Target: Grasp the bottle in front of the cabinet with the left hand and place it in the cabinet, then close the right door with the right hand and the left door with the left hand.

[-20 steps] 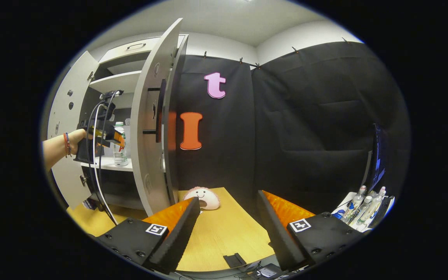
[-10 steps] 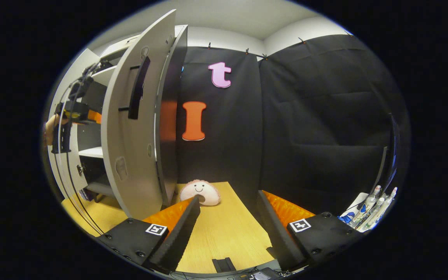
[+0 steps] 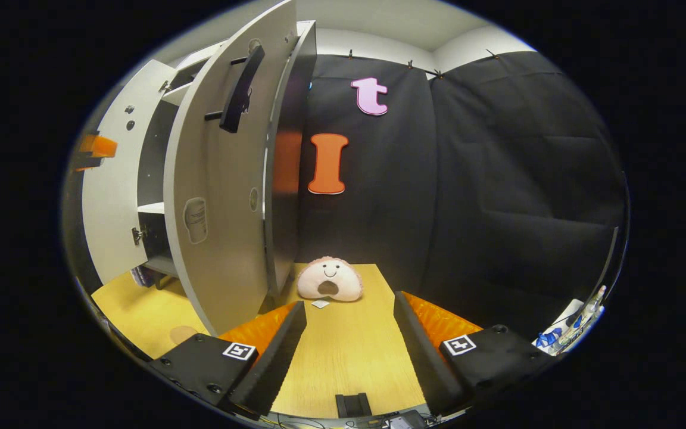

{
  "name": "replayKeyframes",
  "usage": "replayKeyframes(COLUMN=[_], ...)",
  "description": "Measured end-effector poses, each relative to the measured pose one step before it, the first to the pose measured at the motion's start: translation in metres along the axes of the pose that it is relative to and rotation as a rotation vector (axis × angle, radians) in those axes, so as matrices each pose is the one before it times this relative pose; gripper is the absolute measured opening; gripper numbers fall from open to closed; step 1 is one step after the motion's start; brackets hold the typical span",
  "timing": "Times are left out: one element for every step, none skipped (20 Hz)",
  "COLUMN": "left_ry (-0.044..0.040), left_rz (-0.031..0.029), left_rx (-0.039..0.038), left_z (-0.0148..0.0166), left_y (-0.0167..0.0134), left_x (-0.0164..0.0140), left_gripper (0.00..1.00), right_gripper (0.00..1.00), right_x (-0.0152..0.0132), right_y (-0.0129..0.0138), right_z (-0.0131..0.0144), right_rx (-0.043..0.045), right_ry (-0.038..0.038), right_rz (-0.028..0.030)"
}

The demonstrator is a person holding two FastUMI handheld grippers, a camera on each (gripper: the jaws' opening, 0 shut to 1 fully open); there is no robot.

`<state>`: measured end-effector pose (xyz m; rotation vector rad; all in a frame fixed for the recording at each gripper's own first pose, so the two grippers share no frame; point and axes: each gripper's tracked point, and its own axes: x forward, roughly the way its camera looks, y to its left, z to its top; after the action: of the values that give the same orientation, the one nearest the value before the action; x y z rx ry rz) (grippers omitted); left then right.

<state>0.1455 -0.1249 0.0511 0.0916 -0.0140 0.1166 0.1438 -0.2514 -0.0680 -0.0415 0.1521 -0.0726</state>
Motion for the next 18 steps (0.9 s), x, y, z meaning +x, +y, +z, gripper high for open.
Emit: replayKeyframes(left_ry=[0.00381, 0.00569, 0.00101, -0.00755, -0.00582, -0.00585, -0.00734, -0.00684, -0.00332, 0.00153, 0.00726, 0.00463, -0.00021, -0.00401, -0.00612, -0.00438, 0.00189, 0.00384], left_rz=[0.01461, 0.01077, 0.00615, 0.00695, 0.01713, 0.01662, 0.0084, 0.001, 0.00032, 0.00812, 0.01968, 0.00919, 0.00193, -0.00257, -0.00134, 0.00256, -0.00691, -0.00711], left_rx=[-0.02341, -0.02811, -0.02328, -0.00896, 0.00154, -0.00325, -0.01551, -0.02341, -0.01832, -0.00566, 0.00169, 0.00442, 0.00543, 0.01091, 0.016, 0.01667, 0.01471, 0.01148], left_z=[-0.00254, -0.0023, -0.00056, 0.00114, 0.00194, 0.00132, 0.0022, 0.00276, 0.0011, -0.00161, -0.00007, 0.00196, 0.00444, 0.00398, 0.00369, 0.00295, -0.00088, -0.00118], left_y=[0.00986, 0.00904, 0.00833, 0.00959, 0.01149, 0.0117, 0.00889, 0.0063, 0.00666, 0.00983, 0.01129, 0.00873, 0.00698, 0.00694, 0.00806, 0.00591, 0.00404, 0.00593], left_x=[-0.01232, -0.01233, -0.00798, -0.00603, -0.00503, -0.00465, -0.00664, -0.00397, -0.00454, -0.00278, -0.00332, -0.00236, -0.002, -0.00284, 0.00024, -0.00206, -0.00071, 0.00084], left_gripper=[0.94, 0.94, 0.94, 0.94, 0.93, 0.98, 0.95, 0.95, 0.95, 0.95, 0.93, 0.95, 0.95, 0.95, 0.95, 0.95, 0.95, 0.97], right_gripper=[0.98, 0.98, 0.98, 0.98, 0.98, 0.98, 0.98, 0.98, 0.98, 0.98, 0.98, 0.98, 0.98, 0.98, 0.98, 0.98, 0.98, 0.98], right_x=[0.00044, 0.00074, 0.00142, 0.00149, -0.00114, -0.00126, -0.00229, -0.00208, -0.00063, -0.00016, 0.00098, 0.00104, 0.00257, 0.00159, -0.00017, 0.00108, 0.00194, 0.00028], right_y=[0.00327, 0.00495, 0.00604, 0.00472, 0.00634, 0.00849, 0.00662, 0.00442, 0.00343, 0.00344, 0.00462, 0.0045, 0.00559, 0.00407, 0.00558, 0.00684, 0.00583, 0.00944], right_z=[0.00104, 0.00089, 0.00232, 0.0031, 0.00216, 0.00094, -0.00072, -0.00049, 0.00146, 0.00085, 0.00039, 0.00031, 0.00229, 0.00106, 0.00078, -0.00097, -0.00079, -0.00147], right_rx=[0.00953, 0.00594, 0.00033, -0.00176, -0.00271, -0.00474, -0.00534, -0.00551, -0.00211, 0.00092, 0.0027, 0.0062, 0.00822, 0.00929, 0.0109, 0.00854, 0.00393, 0.0004], right_ry=[0.00177, -0.00124, -0.00274, -0.00792, -0.00609, -0.00098, 0.00285, 0.00239, 0.00077, 0.00244, 0.00371, 0.00298, 0.00094, -0.00022, 0.00088, 0.00225, 0.00347, 0.00687], right_rz=[0.00911, 0.01177, 0.00871, 0.00572, 0.011, 0.01675, 0.01081, 0.00456, 0.0025, 0.00155, 0.00429, 0.00285, 0.00164, -0.00359, 0.0009, -0.00605, -0.00499, 0.00137])
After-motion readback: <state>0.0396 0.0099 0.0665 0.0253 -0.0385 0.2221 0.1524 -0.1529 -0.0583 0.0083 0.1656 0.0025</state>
